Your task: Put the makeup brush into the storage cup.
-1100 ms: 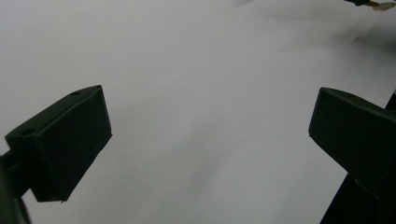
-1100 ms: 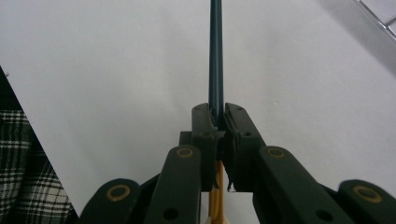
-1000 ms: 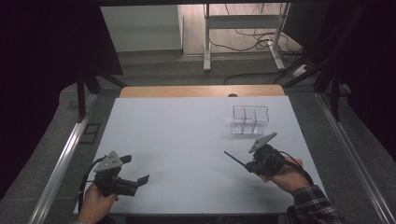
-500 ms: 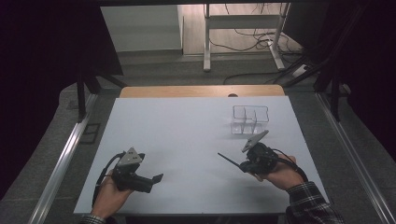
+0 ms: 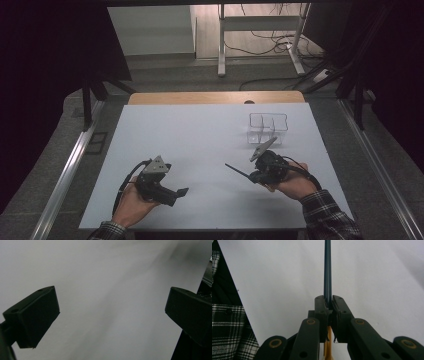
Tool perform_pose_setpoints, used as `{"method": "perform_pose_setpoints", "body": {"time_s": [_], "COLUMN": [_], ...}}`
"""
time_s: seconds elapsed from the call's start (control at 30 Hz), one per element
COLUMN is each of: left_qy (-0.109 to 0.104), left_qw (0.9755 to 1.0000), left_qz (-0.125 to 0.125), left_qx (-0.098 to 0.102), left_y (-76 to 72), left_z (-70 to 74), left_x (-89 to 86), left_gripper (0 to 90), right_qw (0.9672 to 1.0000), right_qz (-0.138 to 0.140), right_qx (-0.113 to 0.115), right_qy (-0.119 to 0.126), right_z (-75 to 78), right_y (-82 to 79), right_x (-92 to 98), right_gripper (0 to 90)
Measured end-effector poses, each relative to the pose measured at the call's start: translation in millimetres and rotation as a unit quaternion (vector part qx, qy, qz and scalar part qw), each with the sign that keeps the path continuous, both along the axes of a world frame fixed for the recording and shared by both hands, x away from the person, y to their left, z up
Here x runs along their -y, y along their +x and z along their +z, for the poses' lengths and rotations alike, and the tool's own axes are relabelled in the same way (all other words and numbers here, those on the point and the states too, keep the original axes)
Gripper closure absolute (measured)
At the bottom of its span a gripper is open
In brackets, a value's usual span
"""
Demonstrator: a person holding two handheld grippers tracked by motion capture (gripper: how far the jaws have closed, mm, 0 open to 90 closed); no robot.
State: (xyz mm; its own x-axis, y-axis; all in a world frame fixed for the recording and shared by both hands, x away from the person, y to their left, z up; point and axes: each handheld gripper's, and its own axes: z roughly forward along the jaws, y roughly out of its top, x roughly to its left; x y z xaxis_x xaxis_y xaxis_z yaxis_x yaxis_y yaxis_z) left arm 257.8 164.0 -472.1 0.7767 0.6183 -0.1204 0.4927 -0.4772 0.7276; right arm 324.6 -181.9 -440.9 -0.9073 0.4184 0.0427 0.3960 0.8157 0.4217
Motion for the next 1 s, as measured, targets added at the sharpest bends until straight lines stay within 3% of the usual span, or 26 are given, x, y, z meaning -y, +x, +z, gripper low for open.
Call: {"method": "perform_pose_setpoints", "body": {"time_s": [0.6, 1.0], "left_qy": [0.009, 0.04], "left_qw": [0.9985, 0.9955], "left_qz": [-0.054, -0.085], "left_qx": [0.01, 0.014], "left_y": [15.1, 19.3], "left_z": [-0.7, -8.4], "left_x": [34.8, 58.4], "left_gripper": [0.1, 1.8], "right_qw": [0.9991, 0.9972], "right_qz": [0.036, 0.063], "right_qx": [-0.02, -0.038], "right_qy": [-0.012, -0.015], "right_z": [-1.6, -1.6], "right_y": [-1.2, -6.4], "right_x": [-28.8, -45.4], "right_gripper": [83.6, 83.6]}}
